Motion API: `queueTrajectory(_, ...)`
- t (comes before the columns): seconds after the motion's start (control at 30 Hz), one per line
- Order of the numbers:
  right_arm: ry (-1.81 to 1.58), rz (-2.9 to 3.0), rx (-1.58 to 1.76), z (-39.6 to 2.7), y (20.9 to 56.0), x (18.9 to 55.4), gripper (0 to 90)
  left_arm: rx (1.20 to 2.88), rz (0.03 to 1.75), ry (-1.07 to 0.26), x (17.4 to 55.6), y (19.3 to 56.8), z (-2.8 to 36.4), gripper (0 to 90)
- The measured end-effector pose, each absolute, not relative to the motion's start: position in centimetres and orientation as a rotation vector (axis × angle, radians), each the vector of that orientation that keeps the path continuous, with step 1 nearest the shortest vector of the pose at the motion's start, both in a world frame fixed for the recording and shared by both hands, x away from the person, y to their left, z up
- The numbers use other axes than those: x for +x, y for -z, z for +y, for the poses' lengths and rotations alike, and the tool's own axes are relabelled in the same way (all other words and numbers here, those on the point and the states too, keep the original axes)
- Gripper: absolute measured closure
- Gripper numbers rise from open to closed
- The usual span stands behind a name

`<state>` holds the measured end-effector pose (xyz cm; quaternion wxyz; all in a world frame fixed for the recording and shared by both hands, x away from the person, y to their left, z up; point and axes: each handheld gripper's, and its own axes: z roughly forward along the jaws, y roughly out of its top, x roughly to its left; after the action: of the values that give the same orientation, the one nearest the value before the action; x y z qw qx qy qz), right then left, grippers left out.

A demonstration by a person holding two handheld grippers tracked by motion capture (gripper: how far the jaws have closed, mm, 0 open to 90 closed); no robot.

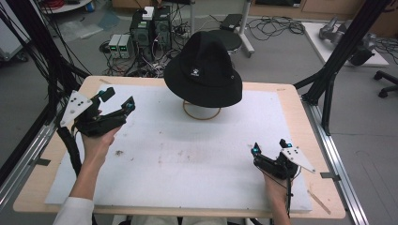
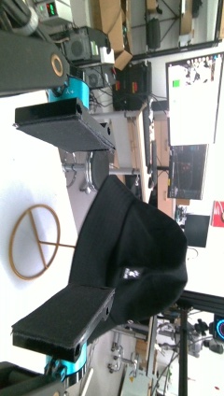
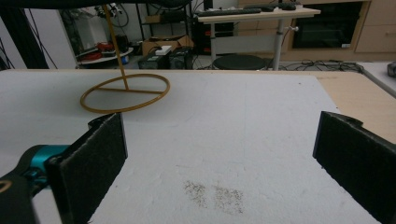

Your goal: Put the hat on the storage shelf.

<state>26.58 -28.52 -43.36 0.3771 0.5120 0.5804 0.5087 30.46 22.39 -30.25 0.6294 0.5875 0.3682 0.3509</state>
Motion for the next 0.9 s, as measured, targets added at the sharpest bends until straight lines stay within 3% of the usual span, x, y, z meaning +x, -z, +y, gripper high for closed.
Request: queueTrajectory(0.9,-1.292,1.489,1.299,-28.4,43.4,26.5,1.9,1.325,0.977,-0.85,28.2,37.1,25.8,23.3)
